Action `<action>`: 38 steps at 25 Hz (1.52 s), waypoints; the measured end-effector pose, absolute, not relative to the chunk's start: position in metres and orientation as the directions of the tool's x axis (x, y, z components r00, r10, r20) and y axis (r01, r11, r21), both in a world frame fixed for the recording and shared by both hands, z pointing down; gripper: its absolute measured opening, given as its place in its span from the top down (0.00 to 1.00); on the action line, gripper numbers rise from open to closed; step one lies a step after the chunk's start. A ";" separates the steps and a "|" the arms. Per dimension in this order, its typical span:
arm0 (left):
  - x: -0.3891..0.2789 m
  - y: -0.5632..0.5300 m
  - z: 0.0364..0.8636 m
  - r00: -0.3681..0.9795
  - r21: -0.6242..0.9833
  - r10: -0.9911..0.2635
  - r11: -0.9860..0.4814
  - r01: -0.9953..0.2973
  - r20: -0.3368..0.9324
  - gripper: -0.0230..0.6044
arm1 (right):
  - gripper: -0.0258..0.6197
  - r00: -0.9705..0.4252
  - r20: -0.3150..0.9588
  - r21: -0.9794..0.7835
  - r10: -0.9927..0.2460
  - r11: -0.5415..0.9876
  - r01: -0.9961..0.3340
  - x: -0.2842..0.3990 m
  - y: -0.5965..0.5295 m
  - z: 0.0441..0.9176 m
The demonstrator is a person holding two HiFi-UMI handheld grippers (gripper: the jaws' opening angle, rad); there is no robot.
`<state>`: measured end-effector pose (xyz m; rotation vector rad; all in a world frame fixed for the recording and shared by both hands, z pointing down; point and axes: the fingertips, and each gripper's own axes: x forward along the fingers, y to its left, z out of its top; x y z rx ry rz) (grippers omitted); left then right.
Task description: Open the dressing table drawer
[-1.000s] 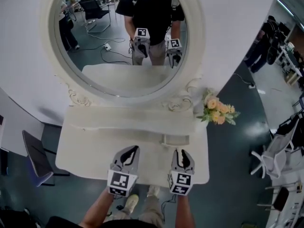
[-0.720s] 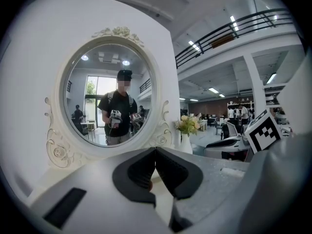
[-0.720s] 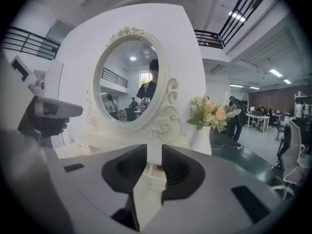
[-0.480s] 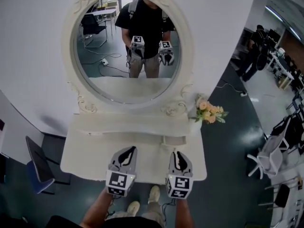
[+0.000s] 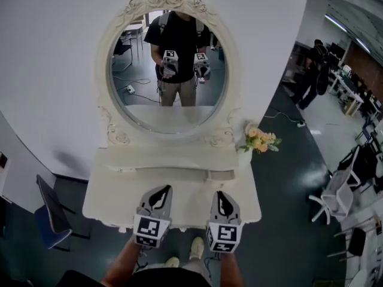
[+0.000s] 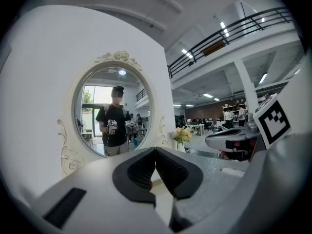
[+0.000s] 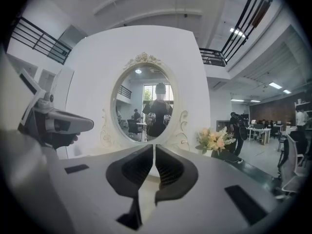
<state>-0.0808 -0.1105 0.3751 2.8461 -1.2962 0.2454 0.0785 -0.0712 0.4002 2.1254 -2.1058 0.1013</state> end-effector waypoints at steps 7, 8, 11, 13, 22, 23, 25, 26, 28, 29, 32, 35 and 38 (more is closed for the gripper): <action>-0.101 -0.089 0.374 0.656 -0.060 -0.742 -0.668 -0.742 0.141 0.96 | 0.96 0.030 0.137 0.075 -0.990 -0.020 -0.997 0.056 -0.049 0.391; -0.104 -0.087 0.374 0.656 -0.059 -0.742 -0.668 -0.742 0.141 0.96 | 0.96 0.031 0.135 0.073 -0.990 -0.021 -0.997 0.054 -0.047 0.390; -0.110 -0.084 0.373 0.655 -0.060 -0.742 -0.667 -0.743 0.139 0.96 | 0.96 0.029 0.126 0.065 -0.992 -0.021 -0.998 0.049 -0.043 0.387; -0.111 -0.083 0.371 0.655 -0.060 -0.743 -0.666 -0.743 0.136 0.96 | 0.96 0.030 0.126 0.065 -0.992 -0.021 -0.998 0.048 -0.041 0.386; -0.110 -0.083 0.371 0.651 -0.060 -0.747 -0.662 -0.747 0.132 0.96 | 0.96 0.028 0.107 0.067 -0.994 -0.021 -0.998 0.051 -0.039 0.382; -0.109 -0.083 0.371 0.651 -0.059 -0.747 -0.662 -0.748 0.132 0.96 | 0.96 0.027 0.104 0.069 -0.994 -0.020 -0.997 0.052 -0.039 0.381; -0.107 -0.082 0.372 0.652 -0.057 -0.747 -0.662 -0.747 0.133 0.96 | 0.97 0.029 0.102 0.070 -0.994 -0.022 -0.997 0.053 -0.039 0.381; -0.105 -0.082 0.372 0.652 -0.055 -0.746 -0.663 -0.747 0.134 0.96 | 0.96 0.029 0.102 0.069 -0.994 -0.022 -0.997 0.054 -0.038 0.381; -0.104 -0.082 0.372 0.652 -0.054 -0.746 -0.663 -0.747 0.134 0.96 | 0.97 0.028 0.103 0.066 -0.994 -0.021 -0.998 0.056 -0.038 0.383; -0.104 -0.082 0.372 0.652 -0.054 -0.746 -0.663 -0.747 0.134 0.96 | 0.96 0.027 0.104 0.066 -0.994 -0.020 -0.998 0.056 -0.038 0.384; -0.103 -0.081 0.372 0.652 -0.054 -0.746 -0.662 -0.747 0.134 0.96 | 0.97 0.026 0.104 0.067 -0.994 -0.019 -0.998 0.056 -0.037 0.383; -0.103 -0.080 0.372 0.651 -0.055 -0.747 -0.661 -0.748 0.135 0.96 | 0.96 0.022 0.103 0.069 -0.994 -0.015 -0.998 0.056 -0.035 0.383; -0.101 -0.079 0.372 0.651 -0.057 -0.747 -0.662 -0.748 0.135 0.96 | 0.96 0.022 0.102 0.072 -0.994 -0.015 -0.997 0.057 -0.034 0.382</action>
